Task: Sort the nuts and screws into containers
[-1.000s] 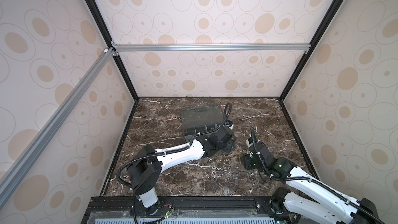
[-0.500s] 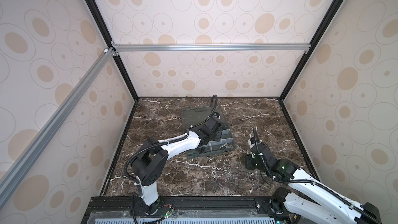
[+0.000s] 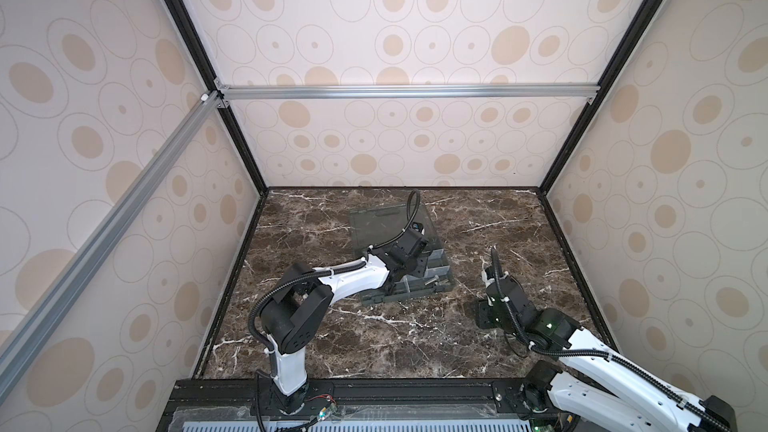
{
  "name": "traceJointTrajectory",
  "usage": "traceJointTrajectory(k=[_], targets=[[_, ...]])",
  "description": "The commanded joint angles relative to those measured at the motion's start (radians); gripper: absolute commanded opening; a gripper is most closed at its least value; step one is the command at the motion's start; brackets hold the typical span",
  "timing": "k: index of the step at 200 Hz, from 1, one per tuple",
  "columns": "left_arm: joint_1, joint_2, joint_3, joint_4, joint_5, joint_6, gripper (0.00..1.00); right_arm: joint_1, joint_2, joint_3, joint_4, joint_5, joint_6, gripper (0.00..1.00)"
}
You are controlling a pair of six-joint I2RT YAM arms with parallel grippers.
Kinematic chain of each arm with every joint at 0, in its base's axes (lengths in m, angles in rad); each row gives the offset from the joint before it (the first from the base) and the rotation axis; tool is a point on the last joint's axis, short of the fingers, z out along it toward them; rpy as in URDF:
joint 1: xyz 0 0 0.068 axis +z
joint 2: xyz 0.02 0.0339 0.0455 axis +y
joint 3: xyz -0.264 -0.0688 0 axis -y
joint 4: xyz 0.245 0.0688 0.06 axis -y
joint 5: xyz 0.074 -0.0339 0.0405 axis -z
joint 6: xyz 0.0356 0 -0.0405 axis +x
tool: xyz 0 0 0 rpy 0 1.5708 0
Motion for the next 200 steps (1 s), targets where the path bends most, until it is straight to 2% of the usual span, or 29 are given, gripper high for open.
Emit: traceJointTrajectory(k=[1, 53, 96, 143, 200], targets=[[0.005, -0.03, -0.018, 0.016, 0.006, -0.012, 0.29, -0.002, -0.002, -0.012, -0.017, 0.012, 0.012, 0.5], [0.005, -0.053, -0.03, 0.02, 0.005, -0.019, 0.32, -0.002, -0.011, -0.018, -0.021, 0.015, 0.012, 0.49], [0.004, -0.125, -0.078, 0.056, -0.016, -0.025, 0.32, -0.002, -0.018, -0.017, -0.026, 0.026, 0.006, 0.5], [0.007, -0.291, -0.184, 0.113, -0.087, -0.029, 0.32, -0.002, -0.011, 0.003, -0.018, 0.068, -0.037, 0.5], [0.02, -0.575, -0.306, 0.151, -0.259, 0.023, 0.34, -0.014, 0.014, 0.081, 0.028, 0.182, -0.171, 0.51]])
